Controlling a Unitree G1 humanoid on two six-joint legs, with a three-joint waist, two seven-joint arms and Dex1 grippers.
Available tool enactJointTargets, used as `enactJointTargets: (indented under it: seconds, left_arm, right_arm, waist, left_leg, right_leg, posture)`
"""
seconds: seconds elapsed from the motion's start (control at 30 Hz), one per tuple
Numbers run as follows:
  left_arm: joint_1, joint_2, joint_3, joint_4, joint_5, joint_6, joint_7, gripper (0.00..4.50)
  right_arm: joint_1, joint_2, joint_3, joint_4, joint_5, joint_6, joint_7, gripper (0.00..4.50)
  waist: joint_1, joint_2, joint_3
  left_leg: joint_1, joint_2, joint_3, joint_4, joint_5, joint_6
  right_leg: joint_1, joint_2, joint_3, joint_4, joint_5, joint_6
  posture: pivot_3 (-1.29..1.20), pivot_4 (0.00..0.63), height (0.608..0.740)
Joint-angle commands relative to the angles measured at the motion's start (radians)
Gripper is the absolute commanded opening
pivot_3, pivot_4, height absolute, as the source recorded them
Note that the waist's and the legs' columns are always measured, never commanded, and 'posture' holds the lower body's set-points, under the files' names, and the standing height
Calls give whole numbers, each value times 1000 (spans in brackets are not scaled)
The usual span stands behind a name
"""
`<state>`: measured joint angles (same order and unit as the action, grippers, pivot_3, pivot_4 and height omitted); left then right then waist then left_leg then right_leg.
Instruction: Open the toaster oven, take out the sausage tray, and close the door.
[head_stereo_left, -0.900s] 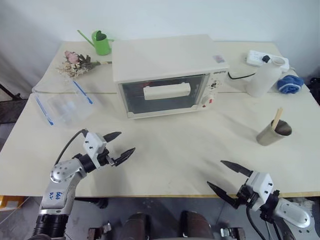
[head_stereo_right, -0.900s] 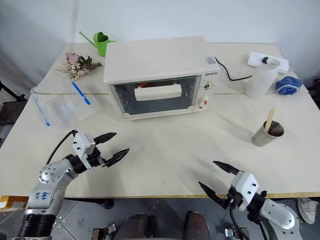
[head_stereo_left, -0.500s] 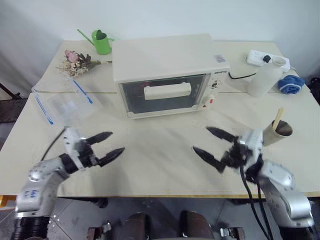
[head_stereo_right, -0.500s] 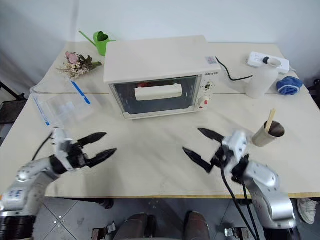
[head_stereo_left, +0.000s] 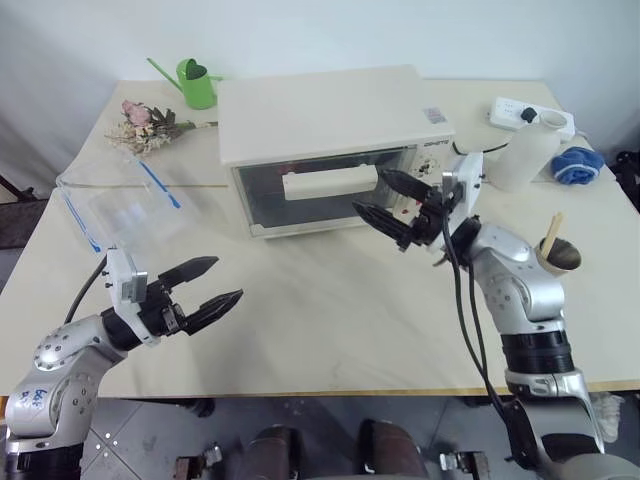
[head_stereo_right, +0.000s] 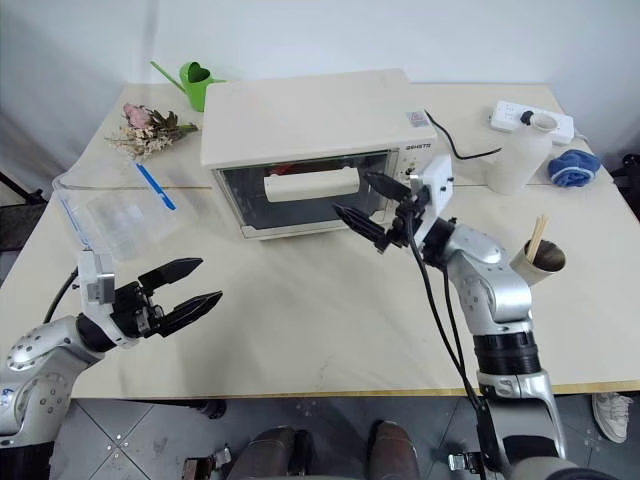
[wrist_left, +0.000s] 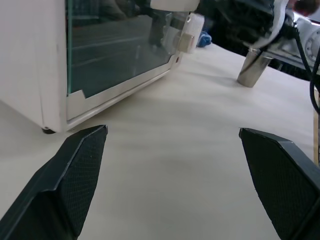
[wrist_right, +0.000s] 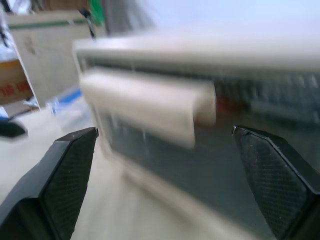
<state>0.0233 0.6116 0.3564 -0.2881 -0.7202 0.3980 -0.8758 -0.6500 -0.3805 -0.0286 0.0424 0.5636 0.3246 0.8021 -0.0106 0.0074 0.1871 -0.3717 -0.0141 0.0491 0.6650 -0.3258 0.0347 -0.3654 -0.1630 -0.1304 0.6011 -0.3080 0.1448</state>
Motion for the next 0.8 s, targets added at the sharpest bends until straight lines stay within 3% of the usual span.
enactJointTargets:
  seconds: [0.03, 0.53, 0.67, 0.8]
  left_arm:
    - [27, -1, 32, -42, -21, -5, 10, 4482]
    - [-56, 30, 132, 26, -160, 101, 58, 4482]
    - [-229, 39, 77, 153, -120, 71, 35, 3625]
    - [-353, 9, 8, 243, -59, 36, 26, 2307]
  right_arm:
    - [-18, 15, 15, -6, -8, -28, 48, 4500]
    - [128, -96, 78, -153, -50, -73, 276, 4500]
    - [223, -136, 102, -205, -105, -148, 307, 4500]
    - [230, -126, 103, -218, -114, -160, 290, 4500]
  waist:
    - [1, 0, 0]
    - [-21, -1, 0]
    - [-15, -2, 0]
    - [-24, -2, 0]
  left_leg:
    - [0, 0, 0, 0, 0, 0]
    - [0, 2, 10, -1, 0, 0]
    - [0, 2, 11, 0, 0, -1]
    - [1, 2, 16, 0, 0, -1]
  right_leg:
    - [-1, 0, 1, 2, 0, 0]
    - [-8, -1, 3, 6, 0, -1]
    - [-8, 0, 4, 6, 0, -1]
    - [-9, 0, 8, 6, 0, -1]
  posture:
    - [0, 150, 740]
    - [0, 150, 740]
    - [0, 150, 740]
    - [0, 150, 740]
